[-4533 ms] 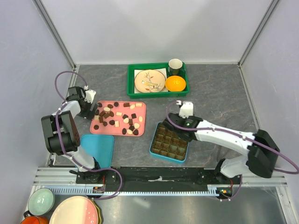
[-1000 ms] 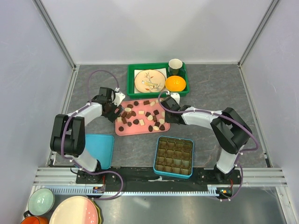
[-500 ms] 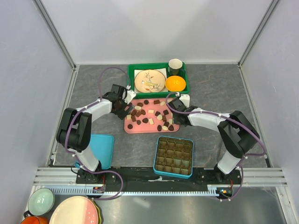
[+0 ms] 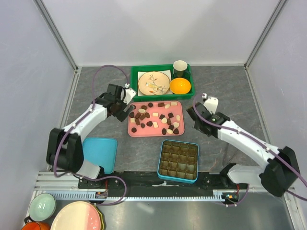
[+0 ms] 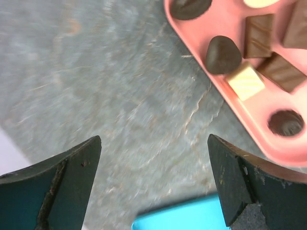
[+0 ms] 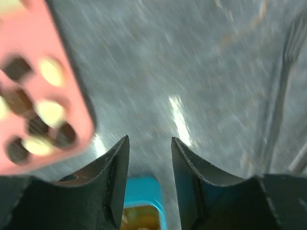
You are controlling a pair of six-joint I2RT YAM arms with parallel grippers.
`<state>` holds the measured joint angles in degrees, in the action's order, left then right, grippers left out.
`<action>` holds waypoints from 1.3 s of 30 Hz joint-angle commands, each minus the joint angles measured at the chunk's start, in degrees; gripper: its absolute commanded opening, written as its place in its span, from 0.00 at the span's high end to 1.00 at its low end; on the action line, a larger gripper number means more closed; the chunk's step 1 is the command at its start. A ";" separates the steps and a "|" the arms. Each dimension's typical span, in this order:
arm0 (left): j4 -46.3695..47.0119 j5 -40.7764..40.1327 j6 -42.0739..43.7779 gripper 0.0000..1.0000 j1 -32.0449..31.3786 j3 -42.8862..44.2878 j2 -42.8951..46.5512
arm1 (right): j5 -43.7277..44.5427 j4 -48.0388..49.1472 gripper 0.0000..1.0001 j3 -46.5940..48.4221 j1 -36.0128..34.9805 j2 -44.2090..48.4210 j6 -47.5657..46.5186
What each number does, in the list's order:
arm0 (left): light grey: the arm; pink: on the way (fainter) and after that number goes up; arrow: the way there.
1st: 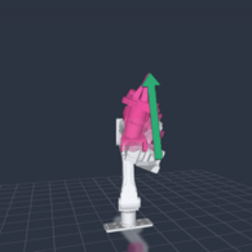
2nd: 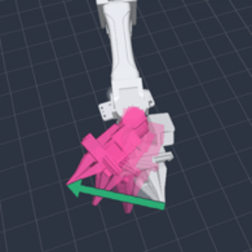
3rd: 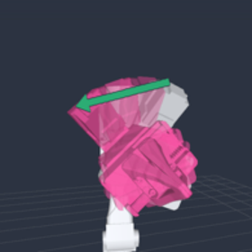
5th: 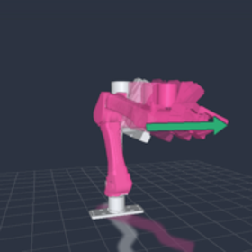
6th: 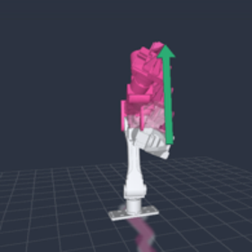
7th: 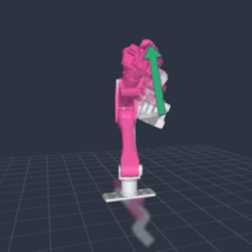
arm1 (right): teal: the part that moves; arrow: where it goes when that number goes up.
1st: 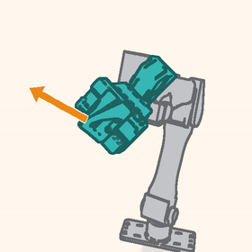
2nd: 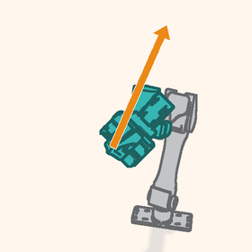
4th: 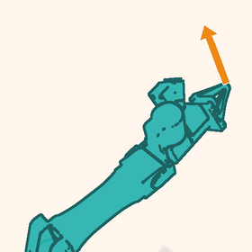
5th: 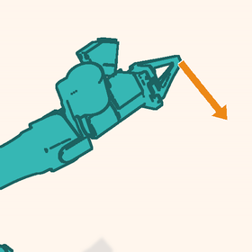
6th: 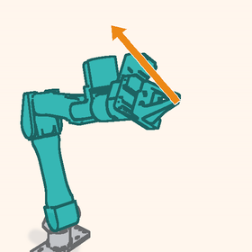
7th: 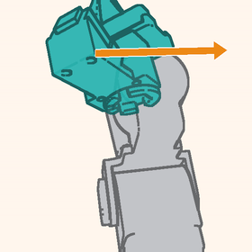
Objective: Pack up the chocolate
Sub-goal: Move the plate to the center of the board, then move the packing box to the center of the board.
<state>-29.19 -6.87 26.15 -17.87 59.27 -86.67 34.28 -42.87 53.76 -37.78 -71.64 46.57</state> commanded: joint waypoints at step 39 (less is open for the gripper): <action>-8.25 2.74 -2.68 0.01 -0.06 -1.43 11.35 | -21.28 7.36 0.66 -12.45 -9.41 0.19 2.12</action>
<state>-37.65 -5.39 25.63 -17.87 57.74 -75.90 12.49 -40.27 37.91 -45.06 -67.81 48.03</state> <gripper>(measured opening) 0.991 0.355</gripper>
